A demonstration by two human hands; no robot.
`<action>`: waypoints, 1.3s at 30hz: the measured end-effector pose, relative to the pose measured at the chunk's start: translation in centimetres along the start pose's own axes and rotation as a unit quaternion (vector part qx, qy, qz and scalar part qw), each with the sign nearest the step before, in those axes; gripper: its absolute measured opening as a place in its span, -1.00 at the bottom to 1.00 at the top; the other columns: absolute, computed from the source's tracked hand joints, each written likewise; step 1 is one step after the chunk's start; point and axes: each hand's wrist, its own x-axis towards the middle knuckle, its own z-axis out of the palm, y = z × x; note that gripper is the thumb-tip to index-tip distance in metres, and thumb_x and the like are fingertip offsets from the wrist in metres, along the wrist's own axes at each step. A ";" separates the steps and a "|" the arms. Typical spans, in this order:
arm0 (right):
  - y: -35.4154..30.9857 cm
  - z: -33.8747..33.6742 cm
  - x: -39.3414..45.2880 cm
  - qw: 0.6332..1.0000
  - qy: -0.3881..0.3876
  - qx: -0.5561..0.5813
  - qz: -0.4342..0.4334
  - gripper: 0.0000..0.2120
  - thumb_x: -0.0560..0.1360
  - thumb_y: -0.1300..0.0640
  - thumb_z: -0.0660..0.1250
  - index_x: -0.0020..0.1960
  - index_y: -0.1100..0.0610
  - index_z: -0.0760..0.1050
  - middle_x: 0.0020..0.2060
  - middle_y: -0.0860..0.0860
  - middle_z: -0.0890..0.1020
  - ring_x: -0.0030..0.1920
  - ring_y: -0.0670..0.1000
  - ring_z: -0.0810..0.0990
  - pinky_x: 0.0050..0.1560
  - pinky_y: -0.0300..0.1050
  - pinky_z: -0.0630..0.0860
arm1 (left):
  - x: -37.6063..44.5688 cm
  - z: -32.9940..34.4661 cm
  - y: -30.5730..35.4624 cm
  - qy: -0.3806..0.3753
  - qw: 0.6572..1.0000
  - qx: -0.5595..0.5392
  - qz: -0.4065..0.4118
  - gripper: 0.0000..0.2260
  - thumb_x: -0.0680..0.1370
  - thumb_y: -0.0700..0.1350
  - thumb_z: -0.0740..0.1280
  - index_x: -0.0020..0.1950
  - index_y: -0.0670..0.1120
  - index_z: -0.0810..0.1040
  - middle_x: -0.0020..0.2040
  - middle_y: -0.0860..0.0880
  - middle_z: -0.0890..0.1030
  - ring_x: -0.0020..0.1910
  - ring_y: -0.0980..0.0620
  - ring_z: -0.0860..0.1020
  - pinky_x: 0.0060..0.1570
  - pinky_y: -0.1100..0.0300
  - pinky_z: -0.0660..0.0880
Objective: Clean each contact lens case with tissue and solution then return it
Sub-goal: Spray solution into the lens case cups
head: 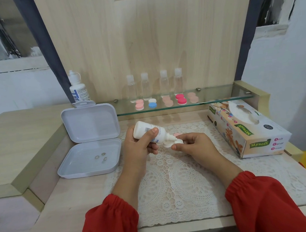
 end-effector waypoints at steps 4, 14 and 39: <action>0.1 0.0 0.1 1.000 0.002 -0.001 0.001 -0.76 0.32 0.16 0.57 -0.02 0.04 0.67 -0.34 0.02 0.59 -0.31 -0.07 0.53 -0.19 -0.22 0.48 | 0.0 0.0 0.0 0.006 1.000 -0.002 -0.002 -0.74 0.44 -0.16 0.48 0.03 -0.17 0.48 -0.29 -0.12 0.60 -0.44 -0.02 0.50 -0.49 0.17 0.46; 0.1 0.0 0.0 1.000 0.000 0.001 0.002 -0.79 0.33 0.16 0.57 -0.06 0.02 0.67 -0.36 -0.02 0.60 -0.33 -0.09 0.54 -0.21 -0.24 0.49 | 0.1 0.0 0.1 0.013 1.000 -0.012 -0.023 -0.79 0.48 -0.17 0.43 0.05 -0.16 0.47 -0.26 -0.15 0.59 -0.43 -0.01 0.51 -0.49 0.18 0.45; 0.6 -0.1 0.3 0.941 0.005 -0.336 -0.033 -0.64 0.34 -0.18 0.49 0.11 -0.16 0.58 -0.10 -0.17 0.50 0.10 -0.05 0.44 0.17 -0.02 0.37 | 1.0 -1.2 0.3 0.116 0.921 -0.318 -0.195 -0.68 0.49 0.03 0.39 0.12 -0.16 0.55 -0.08 -0.15 0.64 -0.30 0.08 0.58 -0.40 0.30 0.52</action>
